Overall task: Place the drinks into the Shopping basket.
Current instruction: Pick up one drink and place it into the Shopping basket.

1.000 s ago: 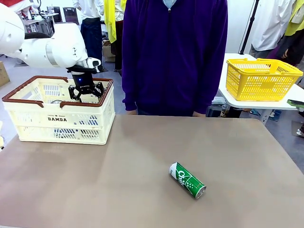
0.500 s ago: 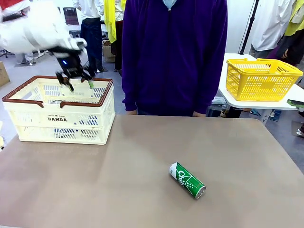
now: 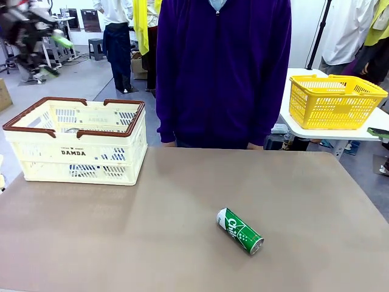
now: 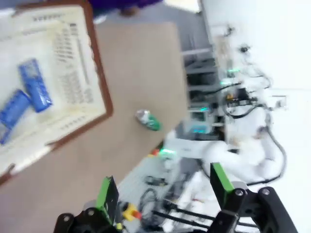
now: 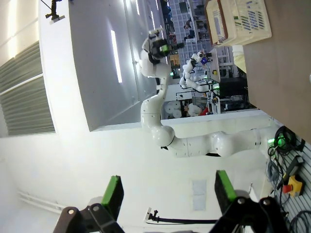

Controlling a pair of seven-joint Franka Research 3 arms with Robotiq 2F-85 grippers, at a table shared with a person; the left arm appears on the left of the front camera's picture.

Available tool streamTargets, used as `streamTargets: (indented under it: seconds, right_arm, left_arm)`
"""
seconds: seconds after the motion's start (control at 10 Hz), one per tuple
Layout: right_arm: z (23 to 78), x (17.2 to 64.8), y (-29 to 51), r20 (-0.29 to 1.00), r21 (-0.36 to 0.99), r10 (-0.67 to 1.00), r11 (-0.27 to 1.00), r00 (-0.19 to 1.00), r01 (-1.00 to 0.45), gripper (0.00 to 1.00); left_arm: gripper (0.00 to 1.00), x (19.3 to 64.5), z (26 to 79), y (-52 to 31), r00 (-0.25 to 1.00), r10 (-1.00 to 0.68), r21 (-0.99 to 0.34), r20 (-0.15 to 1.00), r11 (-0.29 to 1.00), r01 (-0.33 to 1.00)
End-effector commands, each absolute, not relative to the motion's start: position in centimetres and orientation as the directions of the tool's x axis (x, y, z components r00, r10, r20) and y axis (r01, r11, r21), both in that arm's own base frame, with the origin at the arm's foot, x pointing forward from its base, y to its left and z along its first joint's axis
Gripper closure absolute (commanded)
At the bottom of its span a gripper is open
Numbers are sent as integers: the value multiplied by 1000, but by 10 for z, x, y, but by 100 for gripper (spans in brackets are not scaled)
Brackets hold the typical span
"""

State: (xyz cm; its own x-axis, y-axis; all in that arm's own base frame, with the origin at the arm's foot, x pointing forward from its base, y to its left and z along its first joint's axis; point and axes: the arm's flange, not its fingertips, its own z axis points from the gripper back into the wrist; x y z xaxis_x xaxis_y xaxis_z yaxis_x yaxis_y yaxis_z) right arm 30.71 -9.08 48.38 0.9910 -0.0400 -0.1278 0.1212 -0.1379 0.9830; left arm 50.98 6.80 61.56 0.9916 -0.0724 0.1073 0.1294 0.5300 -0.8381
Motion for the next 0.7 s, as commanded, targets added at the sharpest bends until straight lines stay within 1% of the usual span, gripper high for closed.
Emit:
streamTargets:
  seconds: [0.0,0.2,0.3,0.4,0.6]
  right_arm:
    - [488,305,-93,-137,983,-27,-128,990,133,0]
    - [488,305,-93,-137,983,-27,-128,990,133,0]
    - [488,305,-93,-137,983,-27,-128,990,133,0]
    - [488,305,-93,-137,983,-27,-128,990,133,0]
    - [488,305,-93,-137,983,-27,-128,990,133,0]
  left_arm:
    - [0,447,564,105,990,45,-901,135,421,104]
    - [0,404,523,131,985,131,-922,116,383,57]
    - [0,390,510,146,976,172,-936,129,347,63]
    - [0,420,538,143,992,96,-921,87,386,44]
    - [0,420,538,143,992,96,-921,87,386,44]
